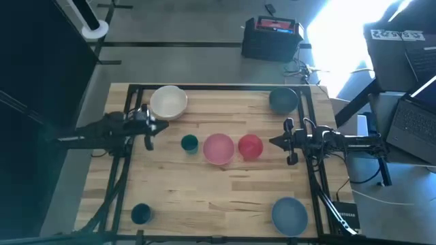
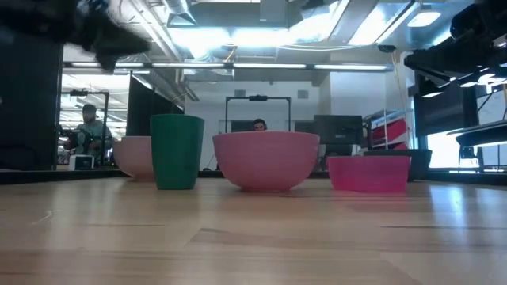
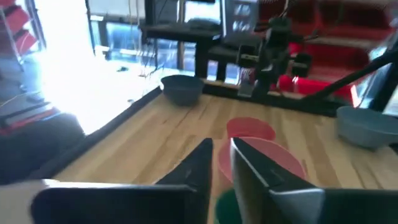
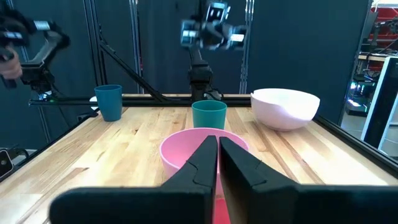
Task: Nest bowls inside each other
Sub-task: Stack the pink bowl on top of the white bowl
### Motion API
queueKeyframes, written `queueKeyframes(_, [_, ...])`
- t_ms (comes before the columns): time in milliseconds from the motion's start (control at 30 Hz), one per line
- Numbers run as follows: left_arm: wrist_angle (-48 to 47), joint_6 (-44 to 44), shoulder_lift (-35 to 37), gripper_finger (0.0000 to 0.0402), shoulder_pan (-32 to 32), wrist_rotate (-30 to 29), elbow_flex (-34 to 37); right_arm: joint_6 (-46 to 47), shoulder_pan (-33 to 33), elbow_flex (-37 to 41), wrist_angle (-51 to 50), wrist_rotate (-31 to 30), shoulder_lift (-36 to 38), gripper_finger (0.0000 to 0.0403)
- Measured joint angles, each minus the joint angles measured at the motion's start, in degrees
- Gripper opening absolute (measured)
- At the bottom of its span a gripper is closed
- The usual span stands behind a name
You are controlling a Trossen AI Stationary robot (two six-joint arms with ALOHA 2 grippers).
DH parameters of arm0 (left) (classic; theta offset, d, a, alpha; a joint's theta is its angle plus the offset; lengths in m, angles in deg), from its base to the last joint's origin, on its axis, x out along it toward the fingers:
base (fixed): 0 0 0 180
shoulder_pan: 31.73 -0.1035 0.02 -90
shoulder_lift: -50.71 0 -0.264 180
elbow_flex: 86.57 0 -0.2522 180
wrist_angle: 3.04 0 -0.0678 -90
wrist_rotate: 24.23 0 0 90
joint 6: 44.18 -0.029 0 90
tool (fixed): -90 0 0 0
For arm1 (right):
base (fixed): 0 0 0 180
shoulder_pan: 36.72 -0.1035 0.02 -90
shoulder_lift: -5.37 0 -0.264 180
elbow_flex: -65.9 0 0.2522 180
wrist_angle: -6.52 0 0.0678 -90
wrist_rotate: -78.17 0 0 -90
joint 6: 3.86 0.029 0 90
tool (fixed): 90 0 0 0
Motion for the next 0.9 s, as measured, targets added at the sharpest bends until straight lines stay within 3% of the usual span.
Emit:
queueKeyframes(133, [-4.9,-2.1,-20.9,0.0109,-1.8,0.0,-16.0,0.0,0.0,0.0,0.0,0.0,0.0,0.0001])
queueKeyframes(333, [-26.4,-2.8,-50.4,0.0161,-1.3,0.3,-44.6,0.0,0.0,0.0,0.0,0.0,0.0,0.0001])
queueKeyframes(700, [-38.4,-3.1,-77.5,0.0172,0.4,2.8,-65.4,0.0,0.0,0.0,0.0,0.0,0.0,0.0001])
queueKeyframes(900, [-39.6,-1.9,-83.4,0.0172,0.8,2.9,-66.5,0.0,0.0,0.0,0.0,0.0,0.0,0.0001])
